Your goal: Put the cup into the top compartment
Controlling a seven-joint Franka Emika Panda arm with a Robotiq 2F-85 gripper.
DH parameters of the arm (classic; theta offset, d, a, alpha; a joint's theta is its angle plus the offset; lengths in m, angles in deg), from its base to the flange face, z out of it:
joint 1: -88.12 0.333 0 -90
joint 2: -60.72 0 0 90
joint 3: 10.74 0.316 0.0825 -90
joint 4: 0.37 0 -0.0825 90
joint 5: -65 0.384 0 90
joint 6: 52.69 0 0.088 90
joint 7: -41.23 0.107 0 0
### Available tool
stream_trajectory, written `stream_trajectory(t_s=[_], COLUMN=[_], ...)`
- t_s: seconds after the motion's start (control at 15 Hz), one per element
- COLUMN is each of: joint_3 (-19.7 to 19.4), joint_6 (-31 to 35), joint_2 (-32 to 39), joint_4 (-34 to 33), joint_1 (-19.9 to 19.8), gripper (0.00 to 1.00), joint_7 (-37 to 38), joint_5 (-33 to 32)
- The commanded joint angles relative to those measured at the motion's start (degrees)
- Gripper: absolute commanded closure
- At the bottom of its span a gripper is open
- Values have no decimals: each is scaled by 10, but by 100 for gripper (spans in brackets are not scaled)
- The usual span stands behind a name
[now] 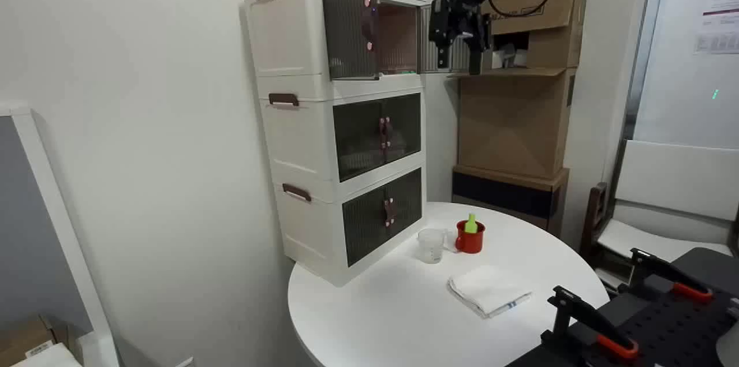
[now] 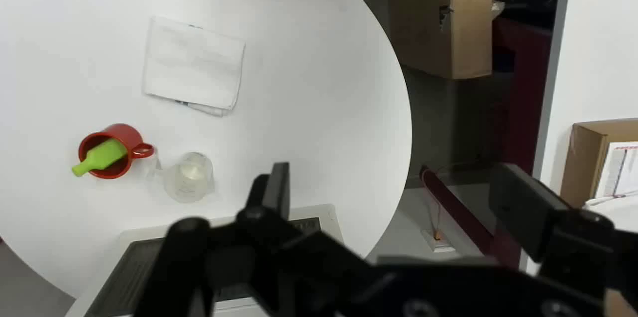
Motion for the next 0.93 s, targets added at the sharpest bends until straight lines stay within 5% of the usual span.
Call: stream_trajectory(t_s=[0.0, 0.53, 0.87], joint_3=[4, 5, -18], joint_6=[-1, 16, 246], joint_2=[0, 5, 74], joint_4=[-1, 10, 92], joint_1=[-4, -5, -19], gripper=[0, 0, 0], joint_7=[-1, 8, 40], joint_5=[1, 8, 90])
